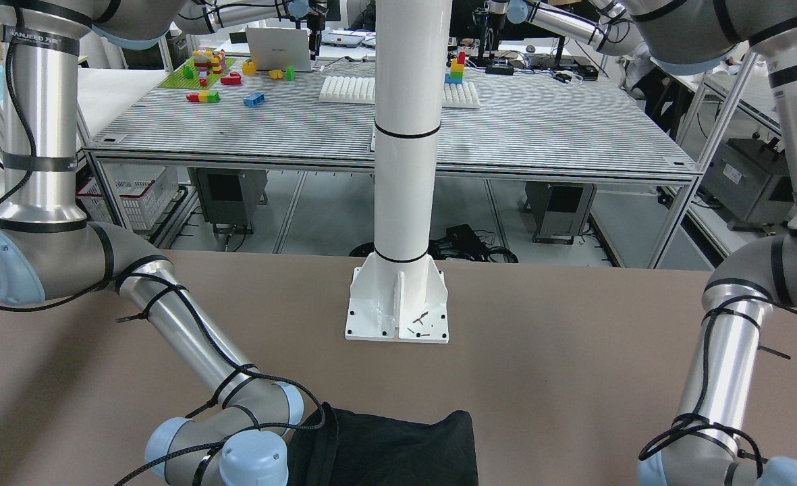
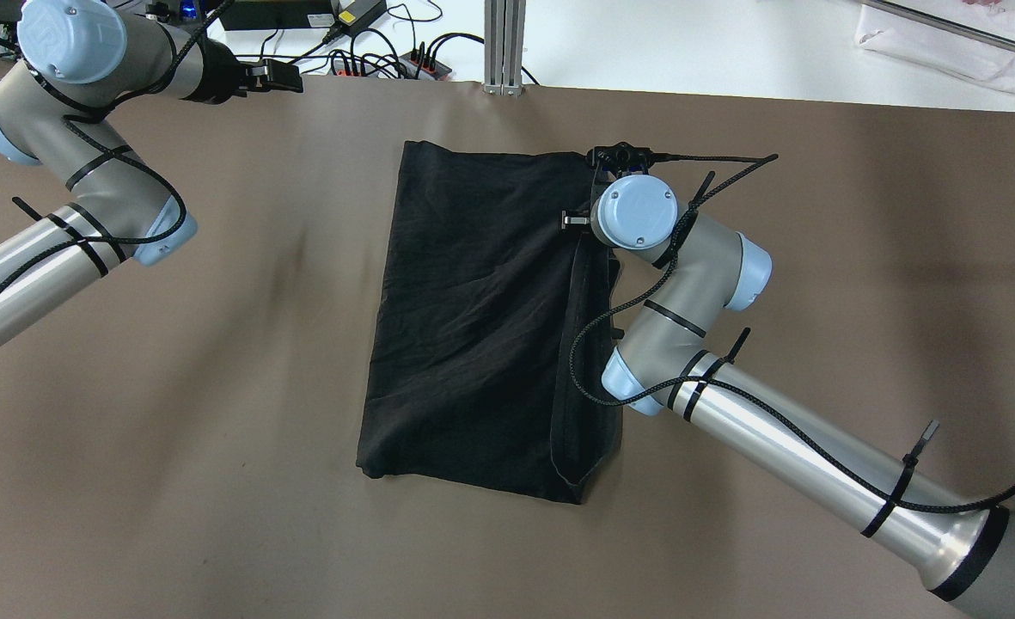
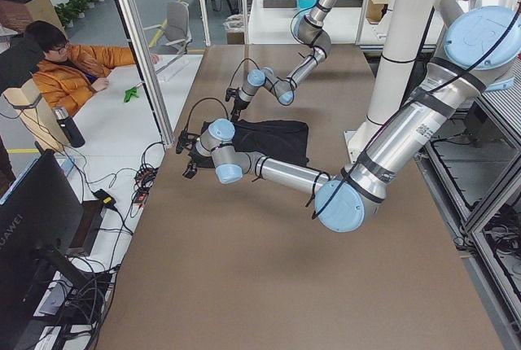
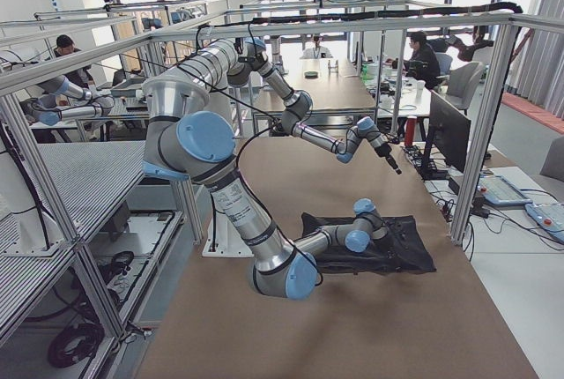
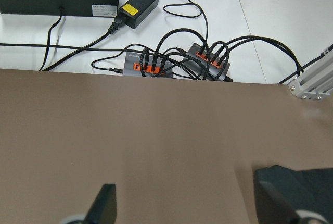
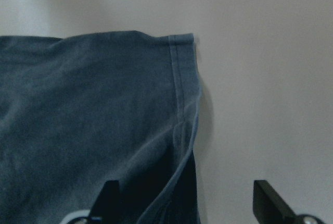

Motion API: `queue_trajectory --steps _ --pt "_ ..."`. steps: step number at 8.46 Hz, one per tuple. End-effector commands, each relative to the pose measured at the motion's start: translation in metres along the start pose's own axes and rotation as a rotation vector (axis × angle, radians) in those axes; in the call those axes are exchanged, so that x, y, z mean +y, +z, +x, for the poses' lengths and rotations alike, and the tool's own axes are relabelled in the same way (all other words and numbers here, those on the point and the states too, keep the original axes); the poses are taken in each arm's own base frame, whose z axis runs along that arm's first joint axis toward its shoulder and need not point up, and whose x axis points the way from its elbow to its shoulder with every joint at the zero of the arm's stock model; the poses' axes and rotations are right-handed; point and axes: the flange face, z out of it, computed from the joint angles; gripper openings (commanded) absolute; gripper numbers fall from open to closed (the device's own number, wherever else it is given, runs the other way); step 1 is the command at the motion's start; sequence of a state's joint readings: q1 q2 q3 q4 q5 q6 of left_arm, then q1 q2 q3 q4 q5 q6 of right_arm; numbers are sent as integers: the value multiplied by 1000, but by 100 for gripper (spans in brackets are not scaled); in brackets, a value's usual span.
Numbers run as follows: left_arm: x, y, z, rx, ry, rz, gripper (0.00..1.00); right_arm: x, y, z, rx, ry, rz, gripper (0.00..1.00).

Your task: Fold clothes

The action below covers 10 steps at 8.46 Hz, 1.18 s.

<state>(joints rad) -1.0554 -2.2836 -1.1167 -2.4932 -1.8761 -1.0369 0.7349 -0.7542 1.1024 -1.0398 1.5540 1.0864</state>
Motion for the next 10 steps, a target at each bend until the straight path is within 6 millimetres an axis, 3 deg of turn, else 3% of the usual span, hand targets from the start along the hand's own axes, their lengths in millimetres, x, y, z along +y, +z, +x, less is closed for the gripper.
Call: queue_trajectory --steps 1,2,4,5,7,10 --pt "0 0 0 1 0 -1 95 6 3 2 5 -2 -14 80" --pt "0 0 0 0 0 0 95 8 3 12 14 -7 -34 79" --pt "0 0 0 -1 0 -1 95 24 -4 51 0 -22 -62 80" --pt "0 0 0 -1 0 -1 95 32 -9 65 -7 -22 -71 87" --pt "1 1 -1 -2 -1 -1 95 27 -27 61 -42 -14 -120 93" --pt "0 0 -2 -3 -1 0 95 5 -65 21 -56 0 -116 94"
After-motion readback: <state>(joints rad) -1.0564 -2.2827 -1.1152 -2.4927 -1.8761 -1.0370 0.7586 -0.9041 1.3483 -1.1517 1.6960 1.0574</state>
